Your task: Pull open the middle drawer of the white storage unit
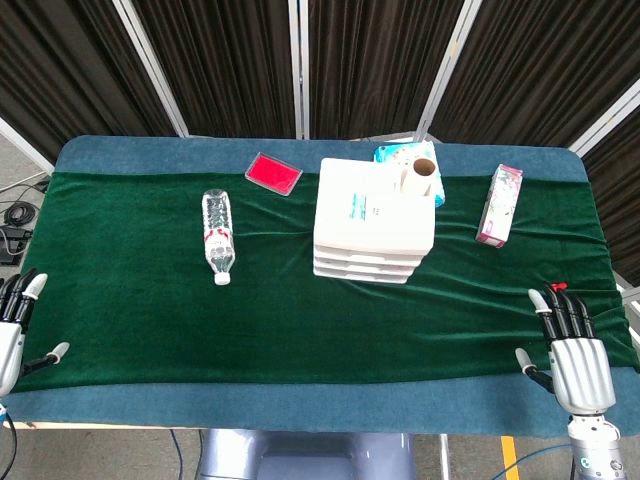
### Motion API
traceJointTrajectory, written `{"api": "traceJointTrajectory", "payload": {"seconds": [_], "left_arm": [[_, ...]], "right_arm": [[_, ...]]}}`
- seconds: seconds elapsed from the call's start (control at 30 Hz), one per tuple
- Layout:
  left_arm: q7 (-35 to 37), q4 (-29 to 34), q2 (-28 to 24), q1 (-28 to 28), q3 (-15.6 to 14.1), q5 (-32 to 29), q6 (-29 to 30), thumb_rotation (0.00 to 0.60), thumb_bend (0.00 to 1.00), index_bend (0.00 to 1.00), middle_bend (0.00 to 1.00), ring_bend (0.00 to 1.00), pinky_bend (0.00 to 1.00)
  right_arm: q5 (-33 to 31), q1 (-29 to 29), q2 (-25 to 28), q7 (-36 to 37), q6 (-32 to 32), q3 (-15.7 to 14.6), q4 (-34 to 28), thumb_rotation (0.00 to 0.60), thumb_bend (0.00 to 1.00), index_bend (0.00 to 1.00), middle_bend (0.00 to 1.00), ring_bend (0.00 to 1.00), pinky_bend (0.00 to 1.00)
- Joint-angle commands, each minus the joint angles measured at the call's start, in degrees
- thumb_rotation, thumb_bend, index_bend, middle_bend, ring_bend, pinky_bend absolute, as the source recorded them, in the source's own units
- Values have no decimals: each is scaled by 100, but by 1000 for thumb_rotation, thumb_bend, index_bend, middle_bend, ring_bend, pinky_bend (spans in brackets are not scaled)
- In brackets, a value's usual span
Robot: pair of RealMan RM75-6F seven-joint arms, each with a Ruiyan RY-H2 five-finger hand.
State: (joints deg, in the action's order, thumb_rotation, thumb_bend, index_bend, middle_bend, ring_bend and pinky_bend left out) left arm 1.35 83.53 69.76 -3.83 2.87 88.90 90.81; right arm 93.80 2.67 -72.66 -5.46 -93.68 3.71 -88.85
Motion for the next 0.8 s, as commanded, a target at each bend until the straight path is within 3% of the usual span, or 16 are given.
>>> {"api": "traceJointTrajectory", "payload": {"seconds": [0.03, 0.8], "left_arm": [[-5, 15, -5, 11, -2, 14, 26, 600, 0, 0, 0, 0, 0], [-2, 20, -7, -6, 13, -20, -19, 600, 0, 0, 0, 0, 0]], "right_arm": [[0, -3, 1, 8, 6, -10, 2, 600, 168, 20, 0, 0, 0], [-38, 34, 81, 321, 166, -69, -148, 600, 167, 20, 0, 0, 0]]}}
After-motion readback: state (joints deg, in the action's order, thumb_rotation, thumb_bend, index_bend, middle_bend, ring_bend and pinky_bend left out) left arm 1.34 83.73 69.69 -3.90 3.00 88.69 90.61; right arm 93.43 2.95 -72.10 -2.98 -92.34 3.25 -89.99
